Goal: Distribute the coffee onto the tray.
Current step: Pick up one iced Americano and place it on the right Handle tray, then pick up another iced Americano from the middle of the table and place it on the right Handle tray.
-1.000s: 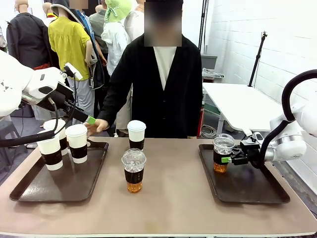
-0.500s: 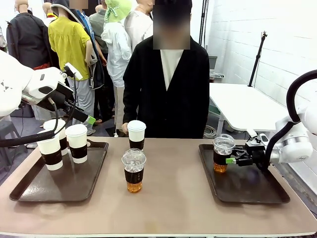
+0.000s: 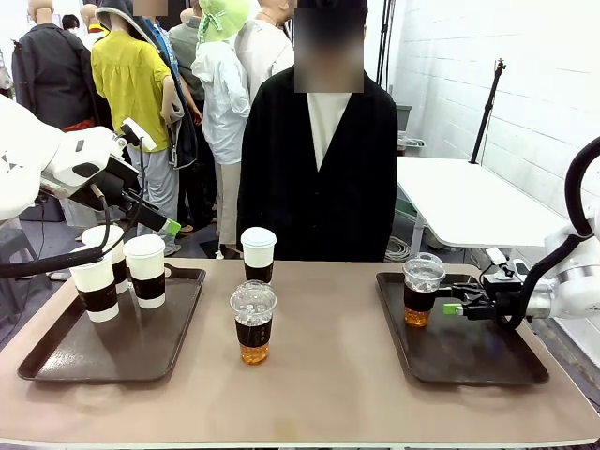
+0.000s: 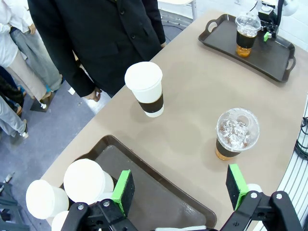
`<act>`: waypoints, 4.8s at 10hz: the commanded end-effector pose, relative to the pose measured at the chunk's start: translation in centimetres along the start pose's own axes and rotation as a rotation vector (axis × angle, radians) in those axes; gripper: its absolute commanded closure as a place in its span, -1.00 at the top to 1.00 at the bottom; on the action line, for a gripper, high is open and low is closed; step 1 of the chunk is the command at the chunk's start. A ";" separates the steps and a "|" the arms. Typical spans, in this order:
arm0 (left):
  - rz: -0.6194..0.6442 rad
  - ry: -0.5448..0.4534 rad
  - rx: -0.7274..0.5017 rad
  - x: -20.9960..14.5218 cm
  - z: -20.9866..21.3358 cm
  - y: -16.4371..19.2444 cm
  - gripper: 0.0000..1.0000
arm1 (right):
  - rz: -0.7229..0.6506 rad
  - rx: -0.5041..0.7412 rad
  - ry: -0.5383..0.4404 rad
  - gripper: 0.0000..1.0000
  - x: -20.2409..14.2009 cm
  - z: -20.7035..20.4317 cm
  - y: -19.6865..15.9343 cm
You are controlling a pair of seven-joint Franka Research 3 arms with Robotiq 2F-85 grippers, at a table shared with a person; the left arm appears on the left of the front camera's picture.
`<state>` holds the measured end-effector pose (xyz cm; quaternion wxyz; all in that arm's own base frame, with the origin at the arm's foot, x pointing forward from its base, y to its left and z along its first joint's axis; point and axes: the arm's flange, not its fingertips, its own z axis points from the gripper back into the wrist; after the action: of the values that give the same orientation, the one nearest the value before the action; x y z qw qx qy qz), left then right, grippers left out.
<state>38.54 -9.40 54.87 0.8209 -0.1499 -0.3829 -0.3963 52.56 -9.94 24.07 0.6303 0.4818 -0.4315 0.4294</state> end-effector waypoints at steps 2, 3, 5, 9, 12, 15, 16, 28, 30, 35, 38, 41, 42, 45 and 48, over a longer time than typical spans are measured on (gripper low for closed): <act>-0.002 0.008 -0.004 -0.1 0.1 0.1 1.00 | 0.000 0.000 0.000 1.00 0.0 0.0 0.0; -0.002 0.008 -0.004 -0.1 0.1 0.1 1.00 | 0.000 0.000 0.000 1.00 0.0 0.0 0.0; -0.002 0.008 -0.004 -0.1 0.1 0.1 1.00 | 0.000 0.000 0.000 1.00 0.0 0.0 0.0; -0.002 0.008 -0.004 -0.1 0.1 0.1 1.00 | 0.004 -0.007 -0.011 1.00 -0.2 -0.1 0.6; -0.002 0.008 -0.004 -0.1 0.1 0.1 1.00 | 0.010 -0.016 -0.002 1.00 -0.4 0.7 3.4; -0.002 0.008 -0.004 -0.1 0.1 0.1 1.00 | 0.023 -0.021 0.011 1.00 -0.9 0.2 6.0; -0.002 0.008 -0.004 -0.1 0.1 0.1 1.00 | 0.020 -0.018 0.022 1.00 -1.0 -0.3 7.1; -0.002 0.008 -0.004 -0.1 0.1 0.1 1.00 | 0.136 0.161 0.076 1.00 1.0 -11.8 15.4; -0.002 0.008 -0.004 -0.1 0.1 0.1 1.00 | 0.145 0.151 0.075 1.00 1.2 -14.7 16.4; -0.002 0.008 -0.004 -0.1 0.1 0.1 1.00 | 0.160 0.070 0.055 1.00 1.7 -21.9 16.2; -0.002 0.008 -0.004 -0.1 0.1 0.1 1.00 | 0.128 0.104 0.021 1.00 2.2 -24.1 15.8; -0.002 0.008 -0.004 -0.1 0.1 0.1 1.00 | 0.118 0.110 0.036 1.00 2.4 -23.1 16.3; -0.002 0.008 -0.004 -0.1 0.1 0.1 1.00 | 0.118 0.110 0.036 1.00 2.4 -23.1 16.3; -0.002 0.008 -0.004 -0.1 0.1 0.1 1.00 | 0.118 0.110 0.036 1.00 2.4 -23.1 16.3; -0.002 0.008 -0.004 -0.1 0.1 0.1 1.00 | 0.130 0.065 0.018 1.00 2.5 -25.7 15.7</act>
<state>38.54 -9.40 54.87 0.8209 -0.1498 -0.3828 -0.3964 41.08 16.45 26.41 0.5844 0.4820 -0.4271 0.4937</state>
